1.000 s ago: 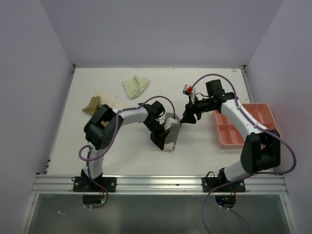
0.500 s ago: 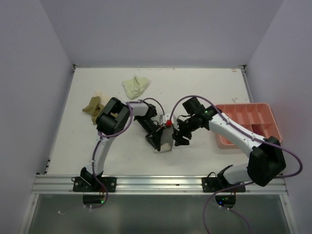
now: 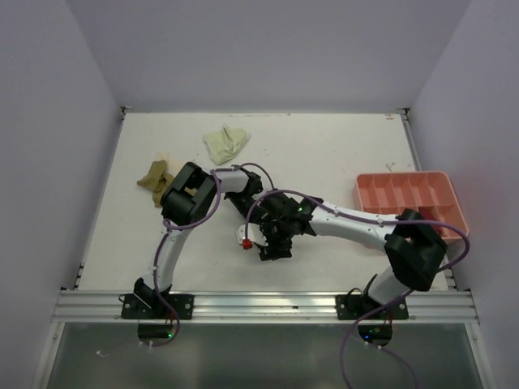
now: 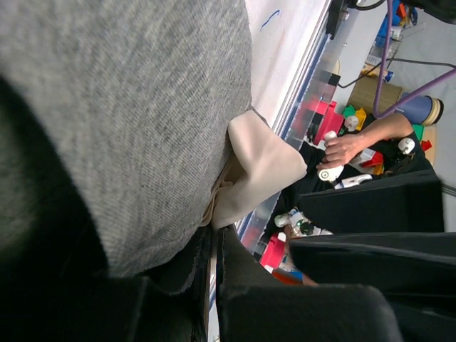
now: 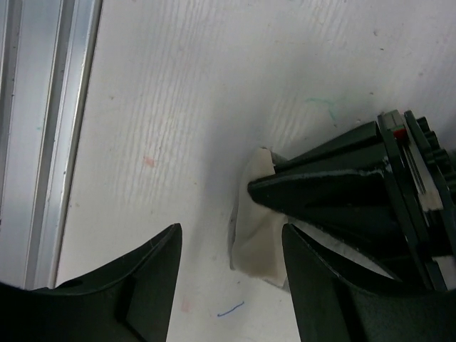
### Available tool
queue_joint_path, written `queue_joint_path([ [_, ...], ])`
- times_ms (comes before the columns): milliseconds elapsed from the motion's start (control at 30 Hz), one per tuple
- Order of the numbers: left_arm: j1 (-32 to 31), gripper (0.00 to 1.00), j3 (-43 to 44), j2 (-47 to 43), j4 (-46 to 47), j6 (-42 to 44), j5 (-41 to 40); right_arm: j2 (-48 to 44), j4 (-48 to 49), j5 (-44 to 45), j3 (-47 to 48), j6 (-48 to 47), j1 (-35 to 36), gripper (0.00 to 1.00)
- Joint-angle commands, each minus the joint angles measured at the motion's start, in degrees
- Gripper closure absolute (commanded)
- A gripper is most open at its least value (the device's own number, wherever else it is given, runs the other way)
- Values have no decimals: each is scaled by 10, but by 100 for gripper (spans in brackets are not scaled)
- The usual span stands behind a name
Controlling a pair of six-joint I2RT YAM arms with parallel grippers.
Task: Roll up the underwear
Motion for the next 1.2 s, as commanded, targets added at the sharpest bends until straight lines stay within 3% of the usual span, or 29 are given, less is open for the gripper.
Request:
queue_joint_path([
  [0,-9,100,-19,41,63,24,-202,19,50,50,2,8,7,38],
  [333,-8,98,-27,32,74,17,-196,59,74,99,-31,46,7,43],
  [467,-7,95,-29,26,82,10,-194,79,73,103,-38,56,10,71],
  [500,-7,93,-28,23,84,6,-189,88,74,103,-39,64,9,84],
  [600,-2,82,-44,-12,113,-11,-177,96,78,100,-39,83,10,100],
  [767,33,64,-91,-143,215,-50,-138,80,87,89,-42,90,6,100],
  [933,108,57,-164,-284,322,-85,-154,81,85,80,-39,92,4,100],
  [1167,90,55,-70,-231,336,-58,-257,50,116,103,-74,64,5,100],
])
